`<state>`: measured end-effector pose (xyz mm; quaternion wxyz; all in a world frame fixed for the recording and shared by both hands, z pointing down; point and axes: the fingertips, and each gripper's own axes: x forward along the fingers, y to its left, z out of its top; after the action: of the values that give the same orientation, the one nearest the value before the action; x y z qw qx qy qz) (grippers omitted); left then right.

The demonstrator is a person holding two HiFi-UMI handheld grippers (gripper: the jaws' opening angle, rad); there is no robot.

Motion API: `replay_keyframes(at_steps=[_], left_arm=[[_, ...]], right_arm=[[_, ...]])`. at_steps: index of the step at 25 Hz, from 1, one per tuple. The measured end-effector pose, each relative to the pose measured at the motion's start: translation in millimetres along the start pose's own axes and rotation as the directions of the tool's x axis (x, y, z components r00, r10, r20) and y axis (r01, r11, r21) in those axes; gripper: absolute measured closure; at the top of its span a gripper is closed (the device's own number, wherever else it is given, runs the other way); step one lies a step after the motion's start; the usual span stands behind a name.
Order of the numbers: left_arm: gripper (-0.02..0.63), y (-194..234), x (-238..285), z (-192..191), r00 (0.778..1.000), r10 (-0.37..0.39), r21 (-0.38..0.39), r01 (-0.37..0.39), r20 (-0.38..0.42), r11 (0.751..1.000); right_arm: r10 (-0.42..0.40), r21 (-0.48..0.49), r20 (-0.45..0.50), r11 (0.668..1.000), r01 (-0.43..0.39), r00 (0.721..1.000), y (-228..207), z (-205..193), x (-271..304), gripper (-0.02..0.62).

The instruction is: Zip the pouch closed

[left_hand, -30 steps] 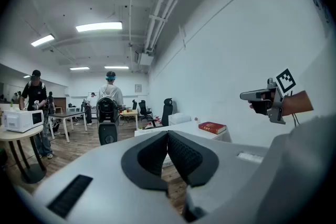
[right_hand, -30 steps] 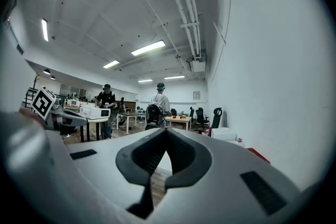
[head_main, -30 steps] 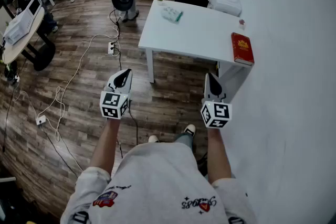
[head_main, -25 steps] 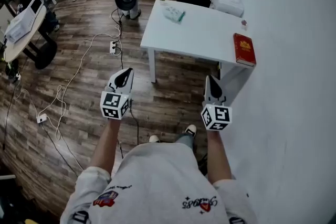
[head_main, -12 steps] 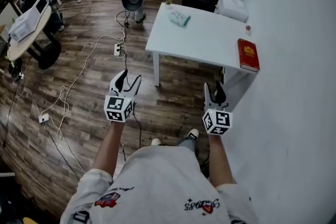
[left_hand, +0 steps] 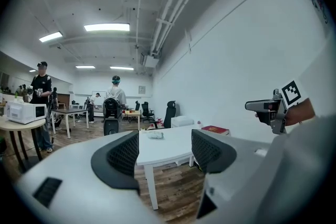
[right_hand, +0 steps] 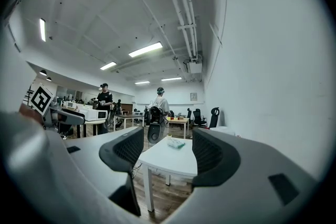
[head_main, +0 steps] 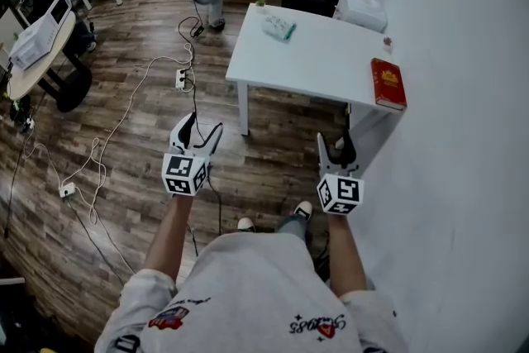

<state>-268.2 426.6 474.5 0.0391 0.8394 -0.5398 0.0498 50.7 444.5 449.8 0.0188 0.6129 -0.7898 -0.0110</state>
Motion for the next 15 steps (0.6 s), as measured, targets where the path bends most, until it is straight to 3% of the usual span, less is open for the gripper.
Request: replay_keyframes(at_steps=[8,15], left_arm=[[0.31,-8,22,-6,0.998,-0.059,-0.01,0.059,-0.02,0.998],[0.311,-40,56,-8,0.992,-0.122,-0.026,0.121,-0.035,0.992]], right_arm=[[-0.021,0.006,-0.006,1.0,0.021,1.0,3,2,-7,0.319],[-0.079,0.008,-0.027,0.997,0.079,0.997,-34,1,-16,0.334]])
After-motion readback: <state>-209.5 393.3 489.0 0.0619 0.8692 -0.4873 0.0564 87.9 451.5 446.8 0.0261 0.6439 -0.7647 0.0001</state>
